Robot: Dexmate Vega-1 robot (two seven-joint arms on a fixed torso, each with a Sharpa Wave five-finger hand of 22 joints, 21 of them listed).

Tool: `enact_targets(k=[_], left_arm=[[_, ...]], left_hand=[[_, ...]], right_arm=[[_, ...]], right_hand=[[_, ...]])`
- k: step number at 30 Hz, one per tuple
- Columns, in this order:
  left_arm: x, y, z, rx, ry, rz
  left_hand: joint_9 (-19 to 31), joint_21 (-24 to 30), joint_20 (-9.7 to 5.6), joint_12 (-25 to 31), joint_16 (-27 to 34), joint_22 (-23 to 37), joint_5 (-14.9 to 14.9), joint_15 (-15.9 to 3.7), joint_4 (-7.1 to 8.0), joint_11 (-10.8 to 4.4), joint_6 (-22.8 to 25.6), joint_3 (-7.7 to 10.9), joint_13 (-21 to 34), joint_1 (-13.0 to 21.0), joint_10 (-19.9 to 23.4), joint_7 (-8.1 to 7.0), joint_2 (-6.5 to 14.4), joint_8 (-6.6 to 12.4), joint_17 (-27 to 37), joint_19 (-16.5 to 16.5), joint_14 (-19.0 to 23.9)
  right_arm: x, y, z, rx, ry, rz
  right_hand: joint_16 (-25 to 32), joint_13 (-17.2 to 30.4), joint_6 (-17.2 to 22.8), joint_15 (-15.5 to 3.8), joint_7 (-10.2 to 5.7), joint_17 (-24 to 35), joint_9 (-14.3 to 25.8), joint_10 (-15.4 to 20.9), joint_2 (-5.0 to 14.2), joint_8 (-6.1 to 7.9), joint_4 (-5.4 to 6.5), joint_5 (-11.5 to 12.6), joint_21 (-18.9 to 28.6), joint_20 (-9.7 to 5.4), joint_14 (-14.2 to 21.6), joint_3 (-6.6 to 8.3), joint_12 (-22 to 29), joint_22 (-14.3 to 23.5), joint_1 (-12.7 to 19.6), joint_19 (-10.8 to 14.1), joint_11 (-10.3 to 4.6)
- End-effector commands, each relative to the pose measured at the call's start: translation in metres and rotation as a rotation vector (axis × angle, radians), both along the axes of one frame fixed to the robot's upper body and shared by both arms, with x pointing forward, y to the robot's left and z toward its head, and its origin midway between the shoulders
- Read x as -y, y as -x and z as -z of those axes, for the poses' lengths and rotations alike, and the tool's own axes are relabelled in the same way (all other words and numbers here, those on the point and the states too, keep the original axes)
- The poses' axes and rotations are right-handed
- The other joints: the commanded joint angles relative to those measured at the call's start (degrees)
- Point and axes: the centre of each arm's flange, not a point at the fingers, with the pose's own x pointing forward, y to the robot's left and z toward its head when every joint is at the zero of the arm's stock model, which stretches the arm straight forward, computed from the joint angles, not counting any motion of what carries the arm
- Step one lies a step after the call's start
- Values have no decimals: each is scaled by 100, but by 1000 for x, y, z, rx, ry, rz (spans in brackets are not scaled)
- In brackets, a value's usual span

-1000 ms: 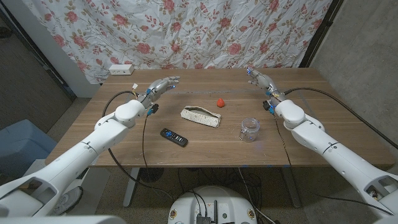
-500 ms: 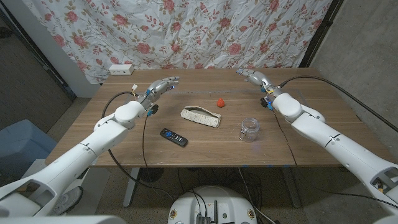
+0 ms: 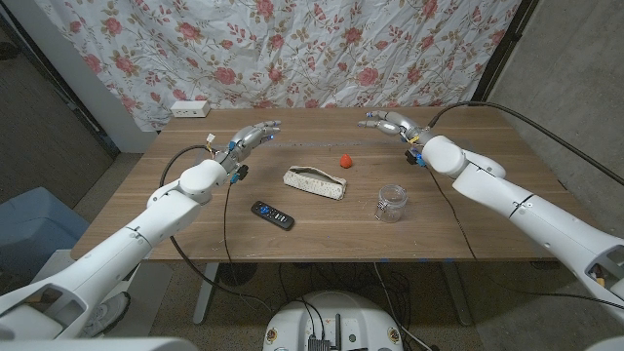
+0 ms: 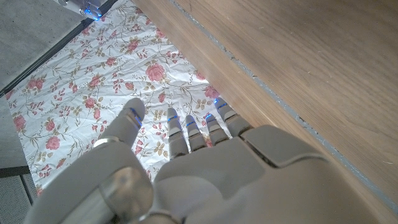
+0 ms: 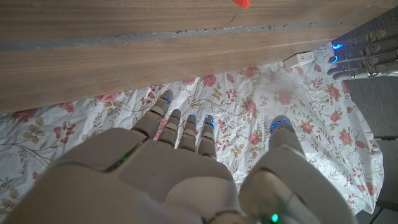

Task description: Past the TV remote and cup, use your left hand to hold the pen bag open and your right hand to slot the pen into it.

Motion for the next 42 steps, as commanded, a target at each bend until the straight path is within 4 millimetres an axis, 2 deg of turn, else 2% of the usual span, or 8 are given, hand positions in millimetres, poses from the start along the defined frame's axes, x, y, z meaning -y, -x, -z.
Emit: enact_targets(k=[1, 11, 27, 36, 42], left_arm=[[-1, 0, 1, 5, 9, 1], [-2, -3, 5, 5, 50, 3], [-4, -10, 18, -1, 146, 9], [-7, -14, 23, -1, 174, 0], [-7, -16, 26, -5, 180, -6]], left_hand=[[29, -8, -18, -18, -20, 8, -28, -250, 13, -8, -17, -38, 18, 88, 38, -3, 15, -15, 25, 9, 27], [29, -6, -26, -22, -19, 9, -30, -260, 24, 10, -34, -69, 18, 115, 41, -2, 2, -37, 25, 16, 32], [27, -2, -30, -27, -17, 10, -33, -268, 48, 25, -210, -139, 18, 144, 48, -92, -11, -119, 25, 31, 40], [26, -1, -28, -24, -13, 11, -33, -272, 53, 11, -217, -166, 18, 154, 63, -95, -14, -120, 25, 35, 55], [25, -1, -33, -26, -15, 11, -32, -272, 55, 2, -208, -183, 18, 162, 65, -89, -15, -114, 25, 39, 54]], right_arm=[[-16, 0, -15, -4, 175, 46], [-28, -4, -17, -30, 301, 80], [-45, -15, -12, -42, 437, 129], [-56, -21, -9, -74, 510, 141], [-63, -25, -11, -111, 570, 156]], right_hand=[[-33, 12, -43, 45, -28, -16, 26, -129, -57, 7, -36, -26, -21, 56, -126, 56, 3, 13, 235, -110, 36], [-32, 17, -208, 147, -29, -54, 49, -401, -201, 1, -34, -33, -21, 118, -279, 119, 5, 14, 557, -248, 102], [28, 25, -122, 241, -33, -74, 72, -371, -413, 97, -50, 45, 15, 183, -238, 152, 69, 13, 870, -226, 158], [37, 29, -127, 299, -68, -71, 87, -479, -443, 118, -48, 60, 19, 217, -253, 205, 48, 15, 1055, -225, 205], [20, 34, -124, 356, -83, -66, 109, -637, -446, 150, -45, 26, 9, 245, -350, 293, 23, 17, 1308, -282, 243]])
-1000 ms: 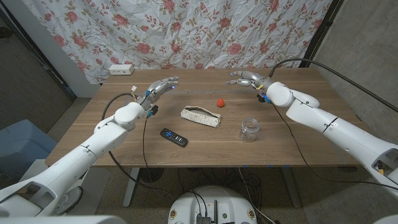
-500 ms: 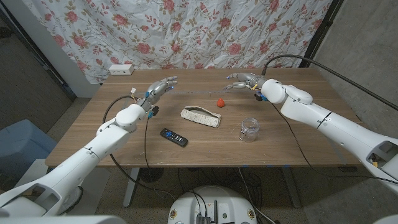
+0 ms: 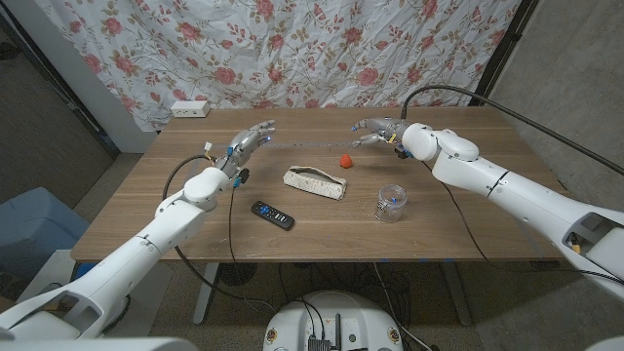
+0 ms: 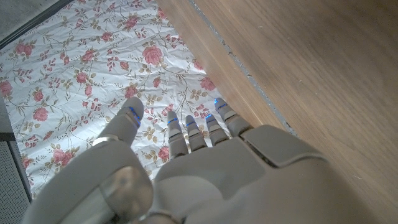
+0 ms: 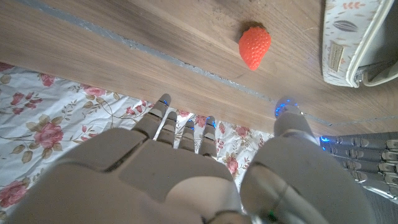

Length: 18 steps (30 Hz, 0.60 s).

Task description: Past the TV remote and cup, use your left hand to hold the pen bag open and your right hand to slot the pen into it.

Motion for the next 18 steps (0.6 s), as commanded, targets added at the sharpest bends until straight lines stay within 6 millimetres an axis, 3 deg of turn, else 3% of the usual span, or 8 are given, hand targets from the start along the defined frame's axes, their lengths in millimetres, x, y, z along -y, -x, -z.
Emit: enact_targets(k=[1, 18], left_arm=[[-1, -5, 7, -5, 31, -9], [1, -8, 15, 1, 64, -14]], left_hand=[[26, -1, -33, -12, -14, 13, -32, -273, -11, -4, -10, -29, 18, 64, 65, 26, 23, -9, 26, 38, 56], [25, 2, -31, -6, -14, 13, -30, -274, -5, -14, 17, -75, 18, 94, 101, 6, 34, -1, 25, 54, 75]], right_arm=[[-13, -8, -1, -55, 109, 36], [-28, -18, 0, -114, 207, 67]], right_hand=[[12, 36, 6, 79, -20, 13, 33, -160, 8, 39, -9, 17, 6, 39, -86, 87, -30, 18, 215, -6, 33], [3, 45, 42, 199, -107, 21, 105, -442, -37, 134, 0, 31, 16, 111, -244, 203, -36, 19, 606, -51, 163]])
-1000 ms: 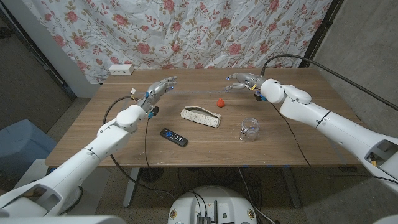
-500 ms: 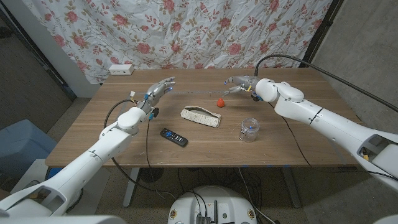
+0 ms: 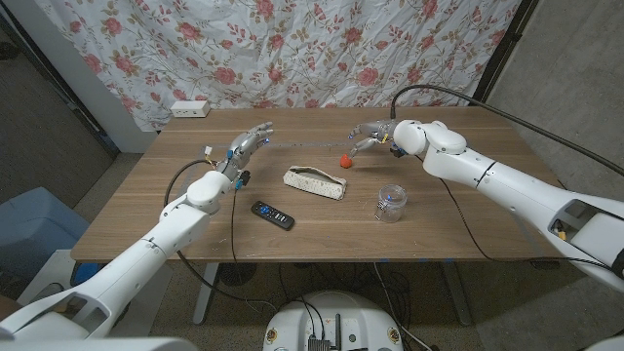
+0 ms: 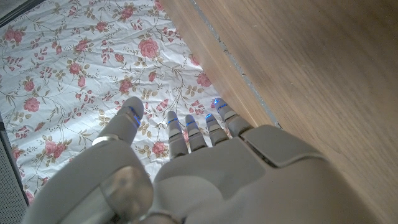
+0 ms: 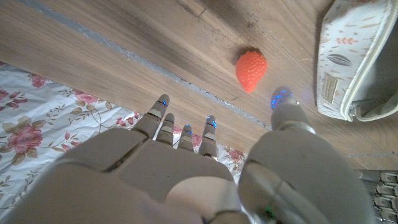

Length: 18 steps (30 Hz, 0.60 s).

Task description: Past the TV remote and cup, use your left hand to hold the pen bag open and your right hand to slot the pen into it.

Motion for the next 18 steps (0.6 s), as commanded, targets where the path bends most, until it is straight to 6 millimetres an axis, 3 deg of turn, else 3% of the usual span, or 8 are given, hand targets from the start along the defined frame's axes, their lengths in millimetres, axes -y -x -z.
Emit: enact_targets(k=[1, 18], left_arm=[[1, -1, 5, 0, 18, -6], [-7, 5, 13, 2, 41, -19]], left_hand=[[25, 2, -21, -6, -14, 13, -30, -264, -4, -16, 21, -31, 18, 73, 41, -7, 11, 1, 25, 45, 24], [25, -1, -24, -17, -18, 14, -30, -271, 0, -34, 19, -69, 17, 94, 28, -19, 18, -4, 25, 42, 23]], right_arm=[[-11, -7, 1, -43, 70, 28], [-25, -22, 9, -59, 147, 62]], right_hand=[[3, 16, 15, 50, -80, 20, 28, -84, -16, 51, -7, 30, 15, 36, -42, 56, 13, 19, 103, 25, 40], [19, 20, 12, 69, -155, 29, 73, -210, -95, 105, 19, 13, 12, 65, -90, 62, 21, 19, 242, -21, 86]])
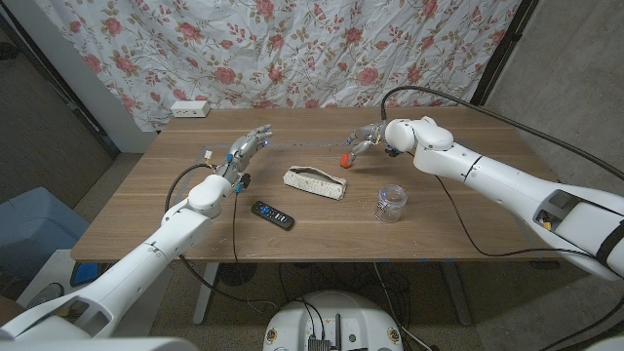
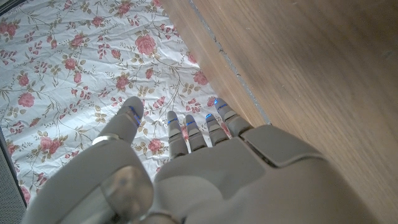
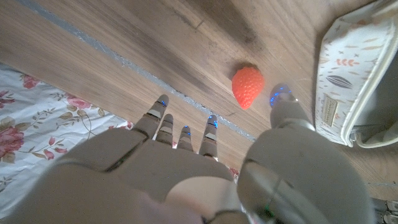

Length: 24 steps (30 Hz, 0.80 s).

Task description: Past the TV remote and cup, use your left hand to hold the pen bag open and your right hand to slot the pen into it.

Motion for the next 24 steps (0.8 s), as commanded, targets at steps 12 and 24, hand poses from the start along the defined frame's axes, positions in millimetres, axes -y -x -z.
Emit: enact_targets(k=[12, 24], left_arm=[[-9, 4, 8, -4, 22, -9], [-7, 2, 10, -12, 27, -3]], left_hand=[[25, -2, -22, -20, -18, 14, -31, -270, 5, -24, 23, -55, 17, 77, 28, -15, -7, -5, 25, 43, 24], [24, -2, -23, -18, -19, 15, -32, -267, 7, -23, 40, -86, 17, 84, 38, -11, -8, -2, 25, 44, 26]], right_arm=[[-16, -15, 17, -5, 70, 45], [-16, -15, 24, 53, 57, 38]], right_hand=[[61, 24, 157, -29, -165, 36, 59, -51, -34, 148, 72, -15, 27, 12, 11, -12, 55, 20, 112, 28, -30], [151, 27, 619, -115, -381, 77, 118, 128, -35, 417, 110, -53, 58, -18, 143, -34, 140, 21, 164, 121, -126]])
